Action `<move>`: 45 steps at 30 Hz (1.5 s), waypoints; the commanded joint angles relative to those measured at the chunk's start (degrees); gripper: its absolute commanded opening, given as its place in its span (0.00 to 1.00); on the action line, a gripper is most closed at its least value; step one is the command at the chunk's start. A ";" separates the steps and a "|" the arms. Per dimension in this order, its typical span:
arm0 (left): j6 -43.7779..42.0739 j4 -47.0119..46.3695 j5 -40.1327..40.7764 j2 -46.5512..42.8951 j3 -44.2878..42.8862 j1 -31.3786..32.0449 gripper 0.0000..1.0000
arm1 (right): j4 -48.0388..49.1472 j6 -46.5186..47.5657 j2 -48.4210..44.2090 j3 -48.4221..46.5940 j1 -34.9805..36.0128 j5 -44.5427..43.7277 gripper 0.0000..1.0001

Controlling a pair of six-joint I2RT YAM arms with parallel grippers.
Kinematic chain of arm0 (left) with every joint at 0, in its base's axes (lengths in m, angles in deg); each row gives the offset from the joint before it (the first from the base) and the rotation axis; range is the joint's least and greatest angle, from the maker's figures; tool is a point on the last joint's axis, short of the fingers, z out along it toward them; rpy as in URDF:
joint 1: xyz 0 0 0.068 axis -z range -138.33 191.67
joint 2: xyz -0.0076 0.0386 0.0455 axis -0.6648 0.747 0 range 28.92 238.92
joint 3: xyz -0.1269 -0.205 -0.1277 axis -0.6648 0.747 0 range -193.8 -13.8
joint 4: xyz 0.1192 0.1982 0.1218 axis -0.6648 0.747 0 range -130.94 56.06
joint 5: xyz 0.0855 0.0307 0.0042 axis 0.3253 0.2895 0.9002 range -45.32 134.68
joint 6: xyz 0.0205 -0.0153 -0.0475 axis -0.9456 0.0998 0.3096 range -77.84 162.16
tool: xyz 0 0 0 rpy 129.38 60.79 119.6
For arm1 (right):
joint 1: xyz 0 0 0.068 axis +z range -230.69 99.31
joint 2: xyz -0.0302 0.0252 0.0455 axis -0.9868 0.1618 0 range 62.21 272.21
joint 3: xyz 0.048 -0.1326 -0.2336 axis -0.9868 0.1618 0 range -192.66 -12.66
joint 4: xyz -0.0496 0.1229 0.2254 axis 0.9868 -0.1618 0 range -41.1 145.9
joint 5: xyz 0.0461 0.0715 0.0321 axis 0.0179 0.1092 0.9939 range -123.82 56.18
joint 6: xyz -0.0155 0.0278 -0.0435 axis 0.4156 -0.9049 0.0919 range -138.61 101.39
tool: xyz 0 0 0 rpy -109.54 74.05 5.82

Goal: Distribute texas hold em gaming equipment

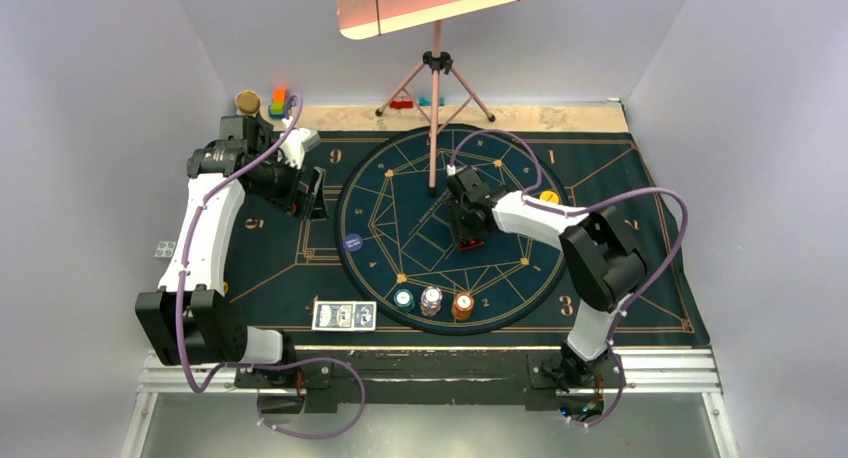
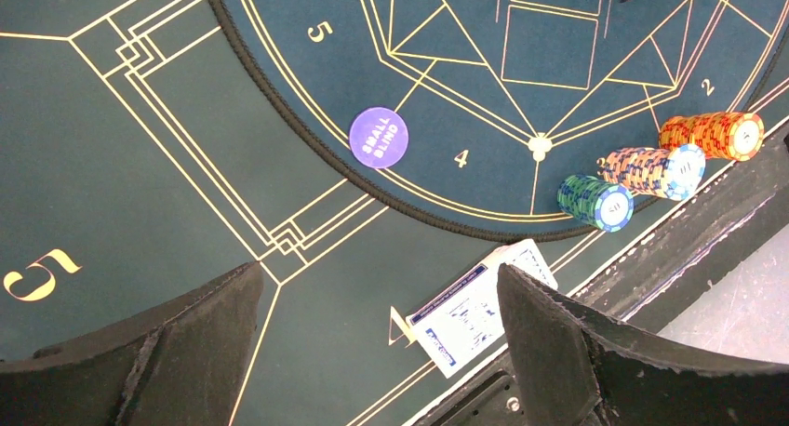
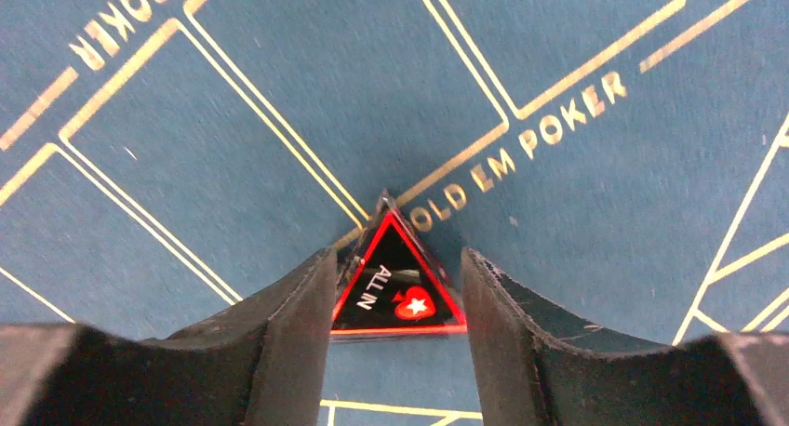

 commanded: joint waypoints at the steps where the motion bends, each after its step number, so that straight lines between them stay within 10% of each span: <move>1: -1.83 0.37 -0.13 -0.75 -1.75 -0.44 1.00 | -5.64 -2.48 -4.37 3.66 0.18 -2.56 0.51; 10: -3.68 1.61 0.99 -1.34 -1.67 -0.35 1.00 | -14.86 -15.54 -13.09 13.52 0.17 -6.58 0.28; 27: -5.90 3.29 0.36 -0.65 -1.77 -0.34 1.00 | -30.39 -29.81 -22.22 17.21 2.88 -11.43 0.28; 40: -1.66 -0.25 -2.58 -1.55 1.74 0.53 1.00 | -6.92 3.24 -28.01 -3.23 10.46 1.55 0.82; 45: 1.43 -0.96 -1.70 0.07 0.71 0.39 1.00 | -9.82 14.52 -18.96 -11.48 18.39 5.59 0.89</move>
